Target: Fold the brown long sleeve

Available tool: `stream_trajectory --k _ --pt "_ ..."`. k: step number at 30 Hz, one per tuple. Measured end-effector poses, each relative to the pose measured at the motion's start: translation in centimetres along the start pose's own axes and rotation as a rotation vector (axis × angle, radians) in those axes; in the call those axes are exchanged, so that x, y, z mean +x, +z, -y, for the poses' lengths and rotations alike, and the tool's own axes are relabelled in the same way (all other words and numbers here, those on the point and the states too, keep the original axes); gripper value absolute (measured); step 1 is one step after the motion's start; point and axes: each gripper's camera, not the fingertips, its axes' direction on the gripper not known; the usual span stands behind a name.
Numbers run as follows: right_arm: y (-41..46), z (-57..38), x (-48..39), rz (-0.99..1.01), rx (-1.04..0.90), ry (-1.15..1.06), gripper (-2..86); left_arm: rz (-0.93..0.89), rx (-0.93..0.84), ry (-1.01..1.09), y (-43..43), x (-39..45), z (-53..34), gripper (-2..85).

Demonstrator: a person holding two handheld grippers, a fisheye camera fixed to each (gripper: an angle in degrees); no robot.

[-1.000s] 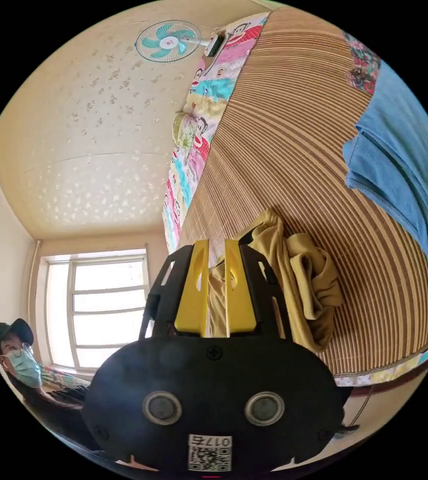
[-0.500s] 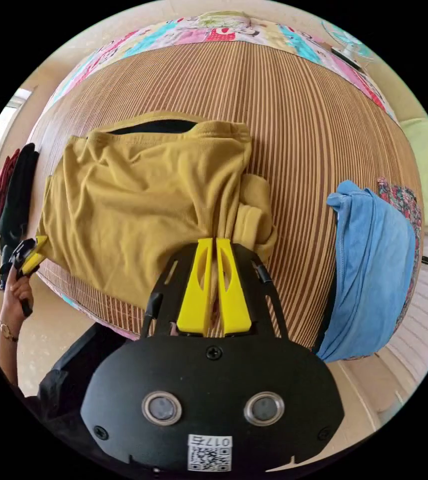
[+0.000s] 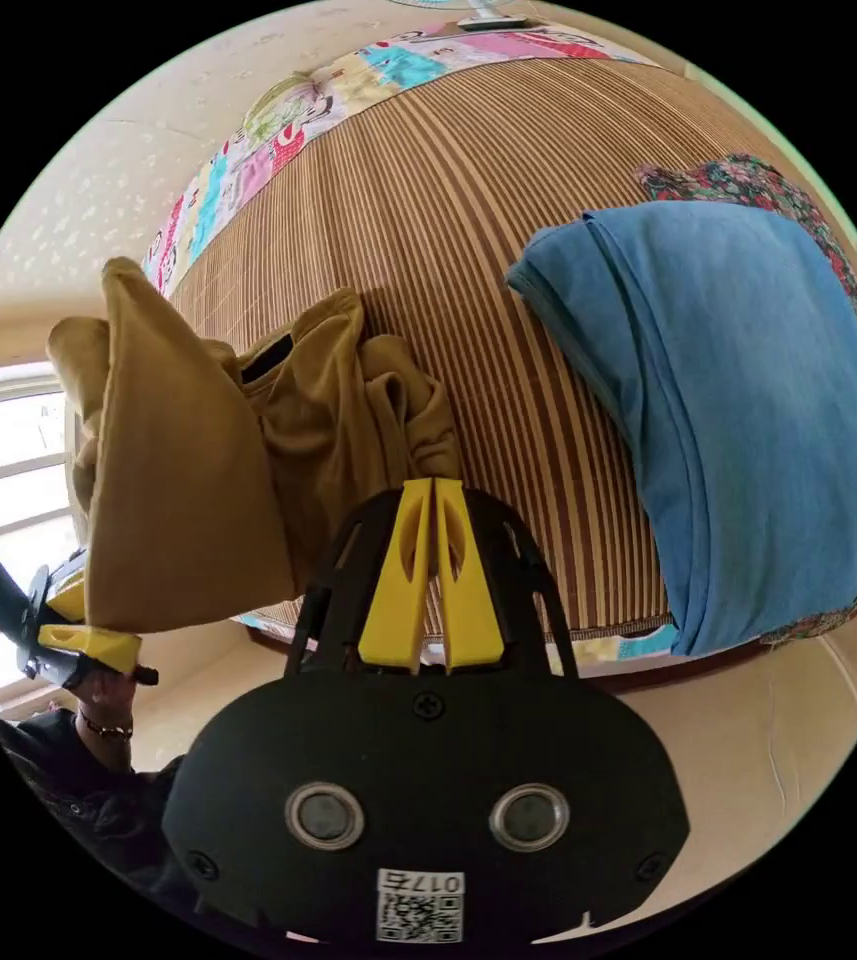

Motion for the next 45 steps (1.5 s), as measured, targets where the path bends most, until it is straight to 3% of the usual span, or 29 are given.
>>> stream_trajectory --k 2,4,6,8,12,14,16,20,24,25,30,34,41,45 --pt "-1.3 -0.8 3.5 0.015 -0.013 0.048 1.6 -0.056 -0.080 0.072 3.7 2.5 0.0 9.8" --pt "-2.2 -1.3 6.0 0.054 -0.018 0.071 2.6 -0.096 -0.044 0.036 4.1 2.5 -1.3 10.3" --pt "-2.9 -1.8 8.4 0.099 -0.018 0.113 4.0 -0.073 0.028 -0.123 3.6 0.6 -3.5 11.7" --pt "-3.6 -2.5 11.4 0.206 0.004 0.196 6.6 -0.014 0.082 -0.443 3.5 -4.1 -7.2 15.8" --pt "-3.0 -3.7 15.0 0.508 0.026 0.326 13.4 -0.116 -0.011 -0.785 7.6 -10.8 -11.4 16.9" --pt "-0.8 -4.7 16.9 0.716 -0.006 0.448 19.2 -0.198 -0.189 -0.808 12.3 -11.9 -11.7 11.3" --pt "1.2 -5.9 17.9 0.849 -0.032 0.550 22.0 -0.288 -0.233 -0.791 14.6 -11.1 -11.5 6.9" --pt "4.5 -8.3 18.3 1.097 -0.001 0.715 25.0 -0.597 -0.034 -0.804 13.3 -8.8 -12.2 6.0" --pt "6.0 -7.6 16.5 1.326 0.071 0.733 21.5 -0.691 0.067 -0.675 8.3 -4.9 -12.1 5.6" --pt "5.7 -6.7 14.9 1.398 0.089 0.667 19.1 -0.717 0.100 -0.637 6.2 -3.9 -12.4 5.5" --pt "1.7 -3.9 3.2 1.324 -0.029 0.294 12.6 -0.621 0.245 -0.527 -5.1 -1.8 -16.9 6.4" --pt "2.1 -3.8 -12.5 1.384 -0.162 0.059 11.3 -0.513 0.496 -0.465 -17.6 -0.4 -26.5 10.9" --pt "6.8 -6.1 -43.7 1.672 -0.297 -0.229 11.2 -0.173 0.917 -0.656 -32.4 4.4 -49.4 12.2" --pt "10.5 -7.6 -54.8 1.562 -0.264 -0.396 11.1 -0.074 1.074 -0.803 -34.7 6.4 -58.5 12.0"
